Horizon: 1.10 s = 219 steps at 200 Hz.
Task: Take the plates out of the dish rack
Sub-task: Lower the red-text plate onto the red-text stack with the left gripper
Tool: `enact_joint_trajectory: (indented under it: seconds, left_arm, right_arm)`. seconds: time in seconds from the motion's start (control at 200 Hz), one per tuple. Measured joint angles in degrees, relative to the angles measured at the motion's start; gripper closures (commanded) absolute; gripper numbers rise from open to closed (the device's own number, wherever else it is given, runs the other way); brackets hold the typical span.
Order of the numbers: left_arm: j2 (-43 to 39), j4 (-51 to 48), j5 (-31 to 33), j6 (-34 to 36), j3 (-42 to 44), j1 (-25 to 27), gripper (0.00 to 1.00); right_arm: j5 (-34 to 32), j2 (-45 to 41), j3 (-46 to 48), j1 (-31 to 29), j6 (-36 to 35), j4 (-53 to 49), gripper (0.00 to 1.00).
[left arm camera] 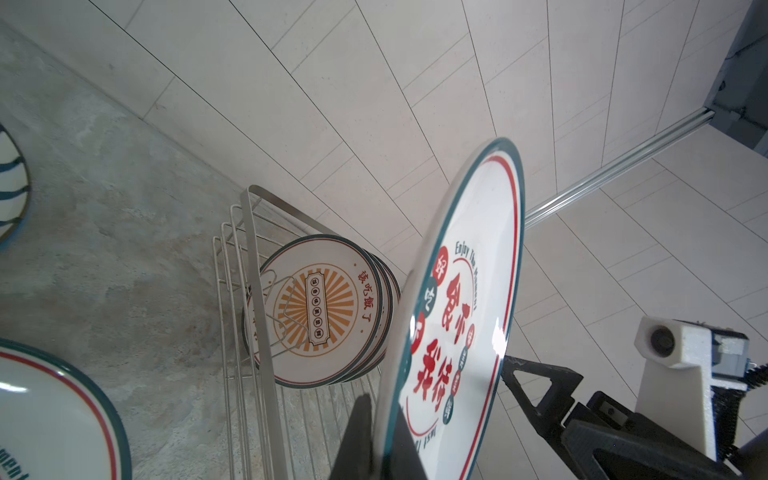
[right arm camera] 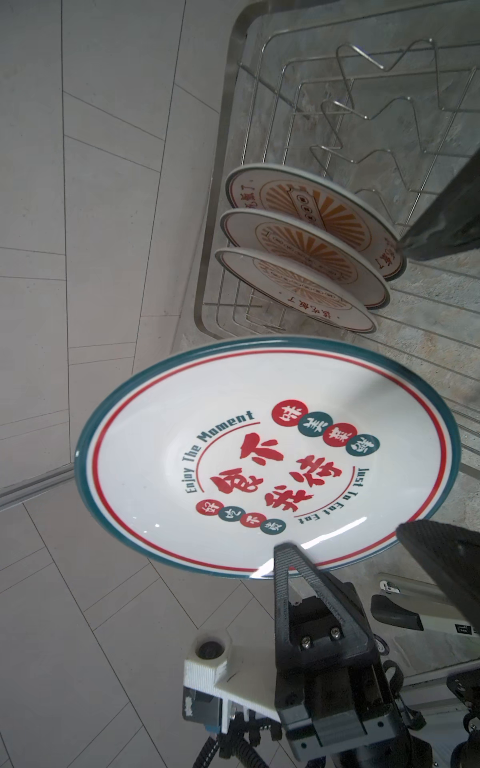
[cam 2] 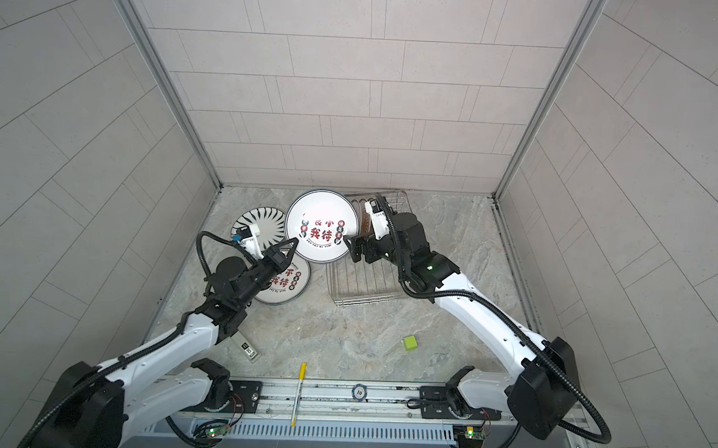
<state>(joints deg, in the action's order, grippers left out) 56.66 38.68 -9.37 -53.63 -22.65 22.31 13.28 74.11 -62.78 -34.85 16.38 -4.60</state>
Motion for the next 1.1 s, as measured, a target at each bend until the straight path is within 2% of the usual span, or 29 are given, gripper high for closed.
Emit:
enact_joint_trajectory:
  seconds: [0.145,0.565,0.771,1.096]
  left_arm:
    - [-4.2,-3.1,2.8,-2.0,2.8,-1.7,1.00]
    - [-18.7,-23.6,11.8,-6.5,4.1,-3.3,1.00]
    - [-19.9,-39.1,16.2,-10.7,0.3,-3.3,1.00]
    - [-20.2,-49.9,19.8,-17.0,-0.5,-3.6,1.00]
  right_arm:
    - [-1.6,3.4,-2.3,-2.7,-1.2,-0.1,0.01]
    - [-2.0,13.5,-10.8,-8.5,-3.7,-2.5,0.02]
    - [-1.4,20.2,-16.3,-10.1,-4.2,-4.1,0.03]
    - [-0.3,25.6,-20.8,-11.9,-4.4,-7.6,0.05]
